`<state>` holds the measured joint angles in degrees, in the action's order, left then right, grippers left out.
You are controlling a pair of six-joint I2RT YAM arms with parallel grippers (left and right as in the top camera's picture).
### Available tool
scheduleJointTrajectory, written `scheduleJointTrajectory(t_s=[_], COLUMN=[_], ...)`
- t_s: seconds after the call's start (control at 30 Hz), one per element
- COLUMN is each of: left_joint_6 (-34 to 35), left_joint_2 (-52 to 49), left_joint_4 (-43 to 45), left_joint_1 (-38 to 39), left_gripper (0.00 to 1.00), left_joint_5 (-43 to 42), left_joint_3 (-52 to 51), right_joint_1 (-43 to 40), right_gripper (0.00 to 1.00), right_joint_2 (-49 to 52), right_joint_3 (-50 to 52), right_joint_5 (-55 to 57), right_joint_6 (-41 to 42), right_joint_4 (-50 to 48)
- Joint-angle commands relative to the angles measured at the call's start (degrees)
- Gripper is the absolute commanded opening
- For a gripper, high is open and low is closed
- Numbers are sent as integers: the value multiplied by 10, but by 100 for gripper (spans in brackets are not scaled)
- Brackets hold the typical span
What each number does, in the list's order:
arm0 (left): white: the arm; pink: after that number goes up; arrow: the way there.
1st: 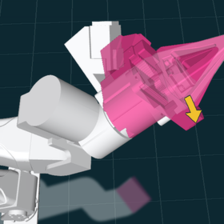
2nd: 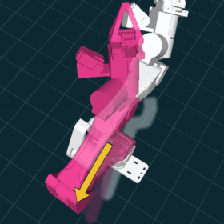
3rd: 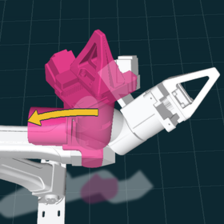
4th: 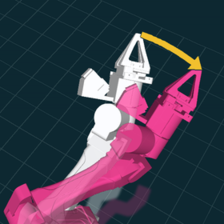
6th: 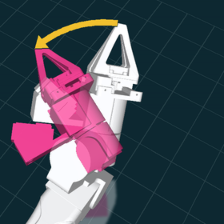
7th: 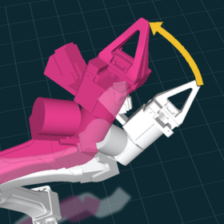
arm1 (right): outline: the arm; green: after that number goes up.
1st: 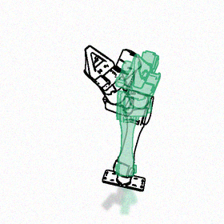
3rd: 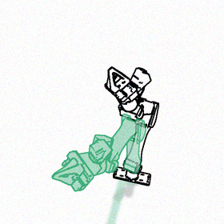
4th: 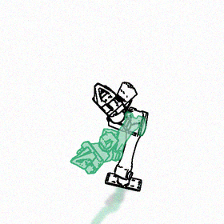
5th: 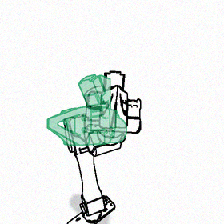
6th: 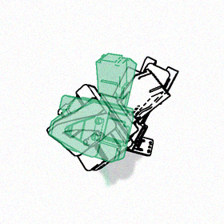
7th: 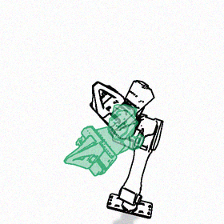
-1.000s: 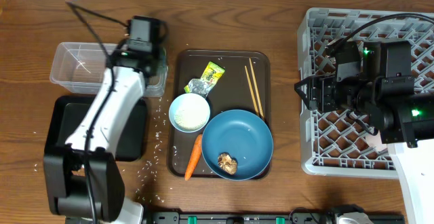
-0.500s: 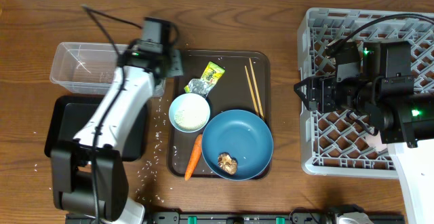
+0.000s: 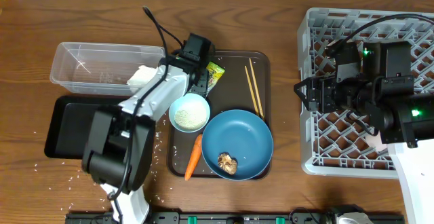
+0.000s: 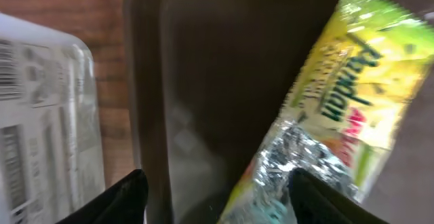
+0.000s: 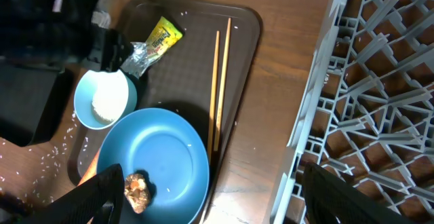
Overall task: Sort waste into correct bins and load items into the dishwasher rack
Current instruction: 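Carry the trash left and release it into the clear plastic bin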
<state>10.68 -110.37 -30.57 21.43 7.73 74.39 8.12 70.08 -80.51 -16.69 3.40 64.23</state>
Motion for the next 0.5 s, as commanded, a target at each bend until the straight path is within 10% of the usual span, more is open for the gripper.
scheduleJointTrajectory(t_s=[0.0,0.13,0.47], left_joint_6=[-5,-5,9], left_joint_2=[-7,3,160], left_joint_4=[2,-4,-29], left_joint_1=[0,2,-2], left_gripper=[55,6,6], left_joint_5=[17,-40,-61], left_joint_3=[-3,-3,5], right_joint_1=[6,6,6], right_gripper=[77,77,77], right_joint_2=[0,0,0], right_joint_3=[-3,-3,-3], right_joint_5=[0,0,0], right_joint_6=[-5,-5,-5], right_joint_4=[0,-1,1])
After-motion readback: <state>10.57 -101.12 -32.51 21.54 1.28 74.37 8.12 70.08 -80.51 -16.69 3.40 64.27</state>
